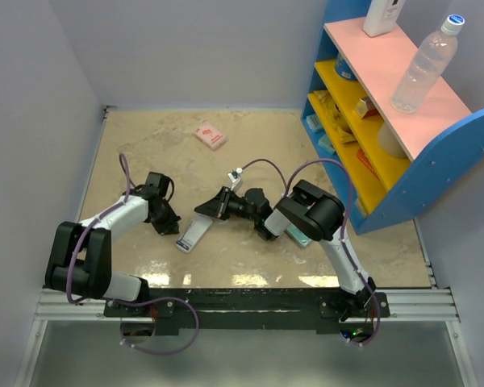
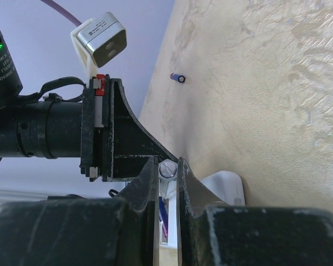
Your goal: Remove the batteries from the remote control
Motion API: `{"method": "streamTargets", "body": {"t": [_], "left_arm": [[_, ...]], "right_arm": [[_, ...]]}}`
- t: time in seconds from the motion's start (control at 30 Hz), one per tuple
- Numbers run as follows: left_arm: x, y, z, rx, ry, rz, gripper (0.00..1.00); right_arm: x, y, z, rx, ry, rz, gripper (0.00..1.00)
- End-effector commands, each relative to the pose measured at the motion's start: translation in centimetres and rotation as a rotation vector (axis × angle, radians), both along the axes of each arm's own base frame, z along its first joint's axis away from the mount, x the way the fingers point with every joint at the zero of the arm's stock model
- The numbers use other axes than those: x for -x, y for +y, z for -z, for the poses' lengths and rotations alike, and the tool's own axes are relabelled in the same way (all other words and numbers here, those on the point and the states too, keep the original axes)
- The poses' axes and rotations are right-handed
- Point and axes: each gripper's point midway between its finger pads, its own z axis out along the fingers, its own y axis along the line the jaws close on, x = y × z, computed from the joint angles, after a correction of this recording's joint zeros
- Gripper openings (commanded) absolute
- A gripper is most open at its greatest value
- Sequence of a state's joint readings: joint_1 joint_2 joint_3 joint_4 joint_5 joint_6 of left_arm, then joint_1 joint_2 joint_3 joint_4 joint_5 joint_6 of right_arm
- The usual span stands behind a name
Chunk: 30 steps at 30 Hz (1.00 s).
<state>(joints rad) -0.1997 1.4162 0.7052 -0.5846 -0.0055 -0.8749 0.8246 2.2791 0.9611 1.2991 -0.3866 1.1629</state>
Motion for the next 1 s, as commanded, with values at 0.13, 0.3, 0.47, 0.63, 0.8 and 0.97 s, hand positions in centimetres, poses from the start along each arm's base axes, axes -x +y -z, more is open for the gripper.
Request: {"method": "streamTargets", "body": {"t": [0.13,0.3,0.47,0.63,0.8,0.97], "left_arm": [[-0.7,1.7,-0.1,-0.109,-0.007,-0.003,0.0],[-0.8,1.8,0.0,-0.118,-0.004,0.0,0.0],[-0.7,2.1,0.3,-0.137,0.004,-0.002,0.0],[-0.7,2.4,0.5,-0.151,0.014,0.0,0.0],[-0.7,2.6,0.6,-0.165,0.015,-0.001,0.0],[-0.7,2.6,0.6,-0.167,0.017,-0.002,0.0]], "right_arm": [[-0.3,0.1,-3.5,-0.104,-0.071,-0.032,0.0],[0.0,0.0,-3.6,-0.121,-0.061,-0.047,0.0],[0.4,-0.1,-3.8,-0.133,-0.061,-0.061,0.0],[0.8,-0.2,-3.9,-0.135,-0.066,-0.073,0.0],[1.4,-0.7,-3.9,-0.119,-0.074,-0.082,0.0],[2.0,-1.5,-3.4,-0.101,-0.072,-0.078,0.0]]}}
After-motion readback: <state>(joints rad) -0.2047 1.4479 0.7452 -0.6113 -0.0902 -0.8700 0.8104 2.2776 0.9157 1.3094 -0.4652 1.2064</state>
